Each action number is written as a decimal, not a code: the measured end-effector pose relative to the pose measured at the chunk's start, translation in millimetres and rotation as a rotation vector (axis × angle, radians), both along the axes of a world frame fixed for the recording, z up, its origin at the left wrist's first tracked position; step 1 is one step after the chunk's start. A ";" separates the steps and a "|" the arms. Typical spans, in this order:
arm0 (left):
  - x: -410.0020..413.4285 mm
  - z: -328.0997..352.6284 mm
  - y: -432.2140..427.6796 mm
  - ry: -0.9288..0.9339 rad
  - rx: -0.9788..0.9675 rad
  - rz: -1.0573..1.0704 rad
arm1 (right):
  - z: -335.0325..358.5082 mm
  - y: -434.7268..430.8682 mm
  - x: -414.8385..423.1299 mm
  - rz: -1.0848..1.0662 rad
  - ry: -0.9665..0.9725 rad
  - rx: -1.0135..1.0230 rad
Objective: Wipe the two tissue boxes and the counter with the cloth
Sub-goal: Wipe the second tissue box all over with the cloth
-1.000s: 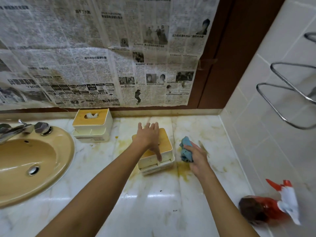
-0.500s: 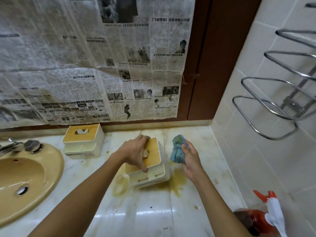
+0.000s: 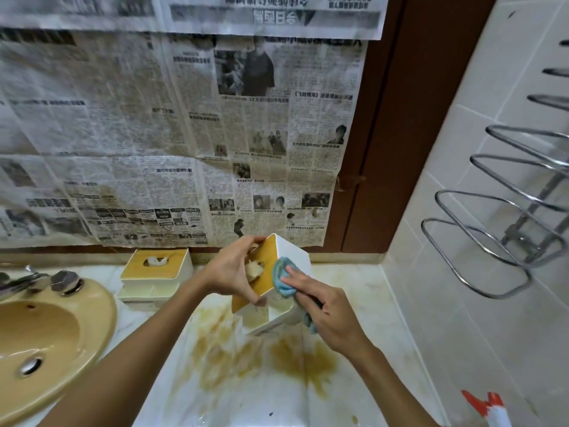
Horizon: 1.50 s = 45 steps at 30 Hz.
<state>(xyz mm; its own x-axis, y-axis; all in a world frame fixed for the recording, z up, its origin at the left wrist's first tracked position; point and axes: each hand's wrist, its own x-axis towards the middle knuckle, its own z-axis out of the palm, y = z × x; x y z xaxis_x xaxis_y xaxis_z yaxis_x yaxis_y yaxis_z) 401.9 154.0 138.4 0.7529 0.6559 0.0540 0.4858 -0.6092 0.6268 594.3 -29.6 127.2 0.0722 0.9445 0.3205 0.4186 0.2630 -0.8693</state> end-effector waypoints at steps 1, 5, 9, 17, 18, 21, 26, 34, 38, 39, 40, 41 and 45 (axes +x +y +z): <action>-2.9 3.6 0.9 0.003 0.013 -0.005 | -5.3 -1.1 3.2 -0.007 0.010 -0.010; -6.1 6.1 -1.9 0.001 -0.002 -0.055 | -11.2 12.0 21.7 -0.142 -0.025 -0.045; 1.9 9.1 -11.0 -0.048 -0.046 -0.035 | 11.2 37.3 25.1 -0.191 -0.083 -0.015; -2.9 25.0 -8.8 -0.048 -0.071 0.016 | 14.0 -7.6 -1.4 0.011 -0.140 0.120; -4.1 24.7 -8.9 -0.024 -0.051 0.006 | 6.6 -11.8 1.3 0.012 -0.121 0.101; -4.9 18.4 -10.5 0.020 -0.042 -0.037 | -8.4 -10.5 12.9 -0.063 -0.058 0.017; 2.3 13.4 -20.3 -0.044 -0.128 -0.053 | 0.5 12.9 27.8 -0.249 0.007 -0.067; 0.1 24.8 -19.5 0.104 -0.056 0.062 | 13.5 -6.4 8.6 -0.136 -0.048 -0.001; 0.2 31.3 -22.4 0.262 0.040 0.121 | -16.8 -17.8 8.5 -0.224 -0.040 -0.055; 2.1 31.9 -23.1 0.286 0.049 0.152 | -23.7 -17.6 5.5 -0.328 -0.009 -0.092; 5.1 32.2 -23.4 0.302 0.052 0.191 | -28.4 -16.5 1.4 -0.450 0.062 -0.146; 7.7 31.3 -23.6 0.313 0.047 0.238 | -30.2 -14.6 -3.8 -0.554 0.187 -0.225; 17.4 26.5 -27.1 0.325 0.010 0.427 | -27.2 -0.9 -16.1 -0.510 0.810 -0.646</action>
<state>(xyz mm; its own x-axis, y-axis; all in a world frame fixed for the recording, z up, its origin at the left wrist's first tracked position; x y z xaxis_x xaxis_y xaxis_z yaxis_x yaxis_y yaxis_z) 419.3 126.9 164.9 0.3980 0.9081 -0.1301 0.8599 -0.3199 0.3979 578.2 -30.5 99.9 0.4562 0.7176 -0.5263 -0.3939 -0.3675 -0.8425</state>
